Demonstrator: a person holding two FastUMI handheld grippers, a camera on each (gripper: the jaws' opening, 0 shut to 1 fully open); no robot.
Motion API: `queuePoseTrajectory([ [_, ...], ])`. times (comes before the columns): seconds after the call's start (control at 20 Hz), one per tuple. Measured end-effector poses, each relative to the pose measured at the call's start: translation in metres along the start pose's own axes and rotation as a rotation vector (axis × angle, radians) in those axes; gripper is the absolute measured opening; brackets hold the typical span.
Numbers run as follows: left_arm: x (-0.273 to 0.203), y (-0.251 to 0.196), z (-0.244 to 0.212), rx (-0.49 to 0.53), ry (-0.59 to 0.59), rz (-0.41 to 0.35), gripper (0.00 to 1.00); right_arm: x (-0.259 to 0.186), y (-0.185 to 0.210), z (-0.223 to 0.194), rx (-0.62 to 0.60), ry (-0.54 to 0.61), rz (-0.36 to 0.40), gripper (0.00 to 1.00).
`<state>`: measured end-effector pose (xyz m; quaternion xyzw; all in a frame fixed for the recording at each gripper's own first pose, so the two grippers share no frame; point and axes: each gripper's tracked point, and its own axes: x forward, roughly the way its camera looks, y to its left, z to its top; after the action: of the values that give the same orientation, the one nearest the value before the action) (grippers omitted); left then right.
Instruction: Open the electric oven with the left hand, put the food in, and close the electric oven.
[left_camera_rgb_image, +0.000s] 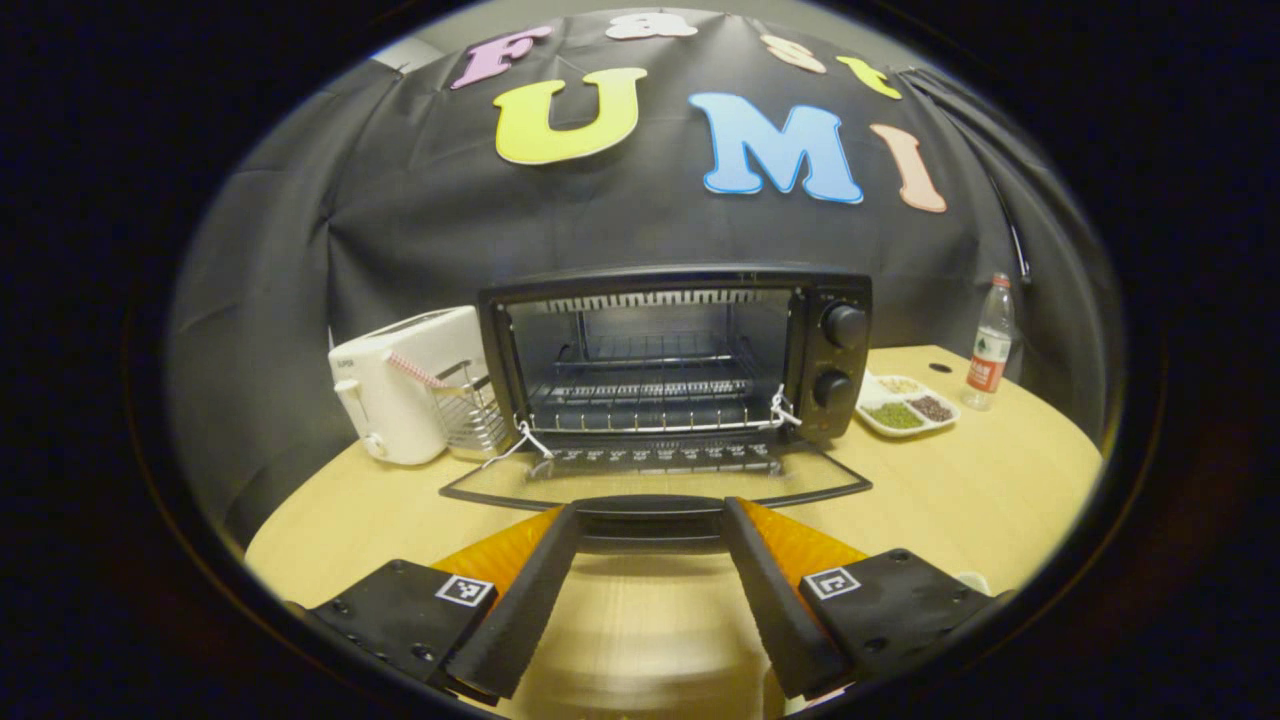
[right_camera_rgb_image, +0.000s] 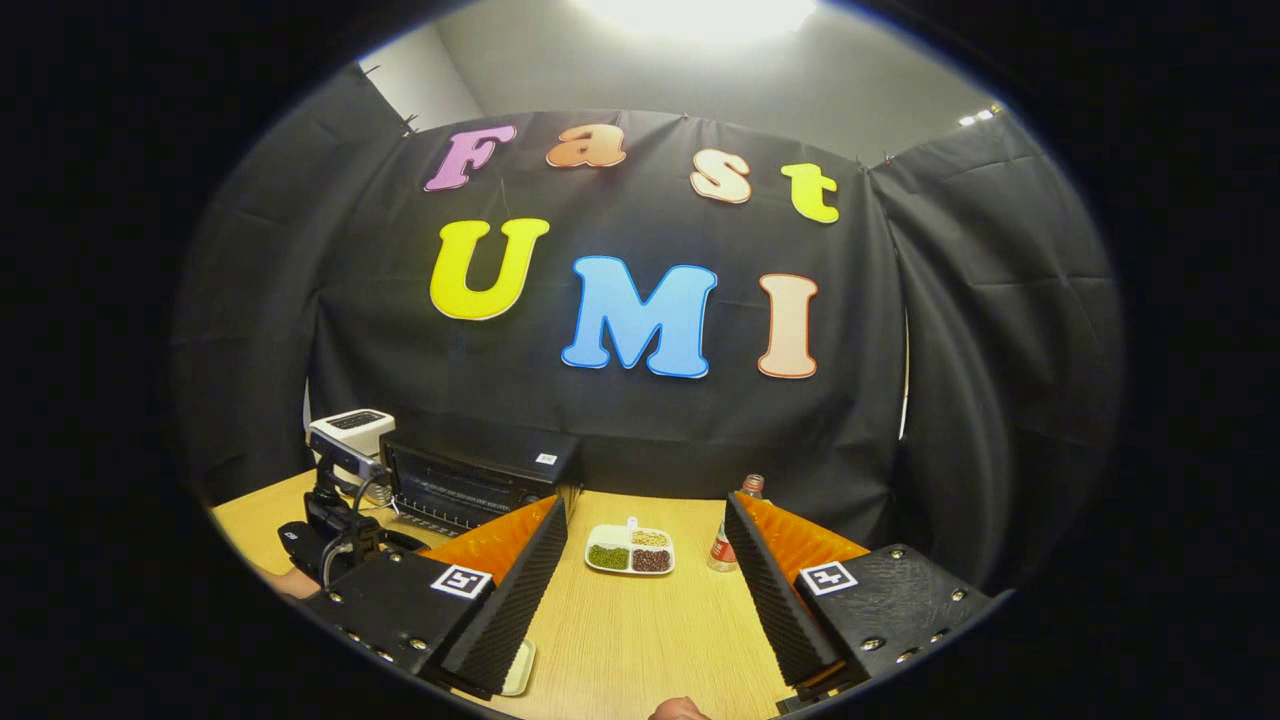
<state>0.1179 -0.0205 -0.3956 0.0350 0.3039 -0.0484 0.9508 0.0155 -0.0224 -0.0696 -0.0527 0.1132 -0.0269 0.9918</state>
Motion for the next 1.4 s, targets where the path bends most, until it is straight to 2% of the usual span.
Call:
queuePoseTrajectory([
  [0.05,-0.006,0.000,0.001,-0.006,0.002,0.001,0.97,-0.001,0.003,0.001,0.006,-0.001,0.009,0.96],
  [0.25,-0.043,0.004,0.034,-0.008,-0.077,0.001,1.00,0.001,0.016,0.000,0.045,0.002,0.065,0.96],
  [0.3,-0.056,0.007,0.046,-0.009,-0.106,0.002,0.97,0.003,0.022,-0.006,0.053,0.025,0.086,0.96],
  [0.35,-0.069,0.010,0.061,-0.013,-0.136,0.002,1.00,0.005,0.027,-0.012,0.064,0.049,0.107,0.96],
  [0.5,-0.106,0.021,0.101,-0.023,-0.230,0.015,1.00,0.008,0.038,-0.026,0.108,0.119,0.154,0.96],
  [0.7,-0.154,0.035,0.147,-0.022,-0.331,0.037,0.97,0.013,0.053,-0.054,0.127,0.223,0.206,0.97],
  [1.0,-0.214,0.034,0.192,-0.027,-0.435,0.035,1.00,0.021,0.075,-0.106,0.142,0.433,0.289,0.97],
  [1.05,-0.220,0.035,0.196,-0.031,-0.444,0.037,0.96,0.021,0.077,-0.114,0.152,0.472,0.306,0.97],
  [1.1,-0.226,0.035,0.197,-0.034,-0.450,0.040,1.00,0.019,0.081,-0.123,0.167,0.511,0.321,0.97],
  [1.25,-0.239,0.042,0.198,-0.030,-0.462,0.064,1.00,0.015,0.098,-0.146,0.221,0.629,0.367,0.97],
  [1.4,-0.254,0.053,0.195,-0.025,-0.473,0.093,1.00,0.018,0.111,-0.174,0.224,0.749,0.408,0.97],
])
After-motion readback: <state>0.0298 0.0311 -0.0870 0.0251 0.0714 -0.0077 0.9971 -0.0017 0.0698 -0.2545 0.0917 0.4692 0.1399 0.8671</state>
